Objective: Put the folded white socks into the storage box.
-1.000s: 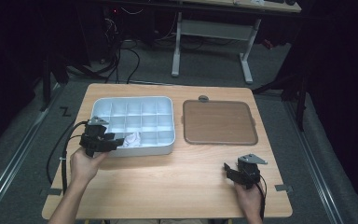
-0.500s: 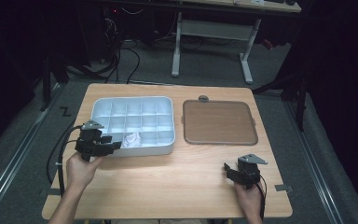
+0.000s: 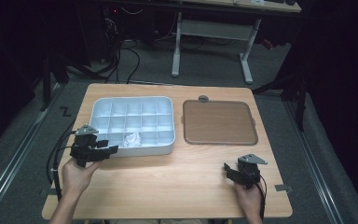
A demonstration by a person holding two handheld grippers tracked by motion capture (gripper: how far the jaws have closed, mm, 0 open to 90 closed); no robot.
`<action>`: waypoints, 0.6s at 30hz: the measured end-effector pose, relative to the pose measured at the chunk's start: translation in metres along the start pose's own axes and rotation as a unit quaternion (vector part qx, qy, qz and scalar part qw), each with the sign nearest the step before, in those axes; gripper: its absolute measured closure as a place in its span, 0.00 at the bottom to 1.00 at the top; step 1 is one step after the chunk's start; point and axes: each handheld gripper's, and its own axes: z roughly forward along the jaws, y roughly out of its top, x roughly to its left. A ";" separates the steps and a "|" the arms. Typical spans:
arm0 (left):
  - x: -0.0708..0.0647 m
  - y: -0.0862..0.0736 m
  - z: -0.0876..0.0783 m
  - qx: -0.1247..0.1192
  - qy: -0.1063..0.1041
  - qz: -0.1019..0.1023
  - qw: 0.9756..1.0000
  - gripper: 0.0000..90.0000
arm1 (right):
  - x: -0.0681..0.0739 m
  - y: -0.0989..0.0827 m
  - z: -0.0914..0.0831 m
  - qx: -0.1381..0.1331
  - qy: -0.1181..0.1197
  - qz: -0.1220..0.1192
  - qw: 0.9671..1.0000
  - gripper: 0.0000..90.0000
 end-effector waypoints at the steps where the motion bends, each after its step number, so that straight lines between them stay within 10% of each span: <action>1: 0.000 -0.001 0.000 0.000 -0.001 -0.004 1.000 0.53 | 0.000 0.000 0.000 0.000 0.000 0.000 1.000 0.41; 18: 0.005 -0.011 -0.009 -0.008 -0.007 -0.020 1.000 0.52 | 0.000 0.000 0.000 0.000 0.000 0.000 1.000 0.41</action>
